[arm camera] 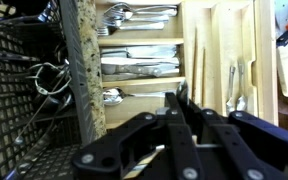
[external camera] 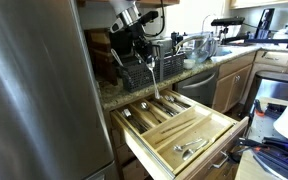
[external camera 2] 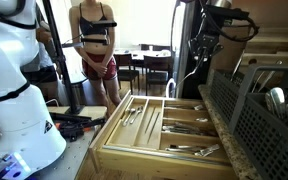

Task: Remove a spoon from the rack and put it in the second compartment from the left in the drawer

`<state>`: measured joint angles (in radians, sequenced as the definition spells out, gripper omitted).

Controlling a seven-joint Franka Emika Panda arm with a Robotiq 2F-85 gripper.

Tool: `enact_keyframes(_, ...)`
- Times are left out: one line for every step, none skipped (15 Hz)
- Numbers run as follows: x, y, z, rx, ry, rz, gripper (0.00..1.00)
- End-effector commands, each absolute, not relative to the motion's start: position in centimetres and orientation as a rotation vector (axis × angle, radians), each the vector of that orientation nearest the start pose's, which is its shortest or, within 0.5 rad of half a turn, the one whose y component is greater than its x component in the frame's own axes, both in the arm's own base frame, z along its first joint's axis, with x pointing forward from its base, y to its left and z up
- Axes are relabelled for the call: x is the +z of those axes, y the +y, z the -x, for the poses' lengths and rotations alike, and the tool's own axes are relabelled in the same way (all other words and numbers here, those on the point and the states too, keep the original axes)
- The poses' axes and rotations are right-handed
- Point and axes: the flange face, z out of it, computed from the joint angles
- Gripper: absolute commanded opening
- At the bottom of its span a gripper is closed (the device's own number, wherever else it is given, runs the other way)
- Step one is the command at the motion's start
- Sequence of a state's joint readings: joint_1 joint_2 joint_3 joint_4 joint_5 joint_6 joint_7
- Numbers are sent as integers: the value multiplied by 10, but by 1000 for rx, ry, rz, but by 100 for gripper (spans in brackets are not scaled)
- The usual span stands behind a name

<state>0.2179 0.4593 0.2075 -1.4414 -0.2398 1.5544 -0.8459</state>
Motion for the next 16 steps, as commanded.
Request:
enact_keyframes(409, 224, -613, 545, -1934, 2494, 5)
enact_keyframes(409, 224, -613, 544, -1934, 2493, 5)
enact_keyframes(408, 224, -613, 543, -1935, 2491, 5)
enact_keyframes(407, 224, -614, 541, -1937, 2490, 5)
enact_keyframes(406, 224, -614, 540, -1942, 2488, 6)
enact_keyframes(406, 224, -614, 541, -1949, 2488, 5)
enact_keyframes(404, 224, -615, 543, -1954, 2487, 5)
enact_keyframes(403, 223, -615, 542, -1957, 2484, 5)
enact_keyframes(401, 223, -616, 548, -1963, 2486, 5)
enact_keyframes(399, 222, -617, 550, -1964, 2489, 5)
enact_keyframes(396, 220, -618, 552, -1961, 2491, 5)
enact_keyframes(394, 219, -619, 558, -1960, 2493, 5)
enact_keyframes(391, 218, -620, 561, -1960, 2494, 5)
enact_keyframes(389, 217, -622, 564, -1960, 2498, 5)
enact_keyframes(386, 216, -623, 567, -1960, 2498, 5)
enact_keyframes(384, 215, -623, 570, -1961, 2500, 5)
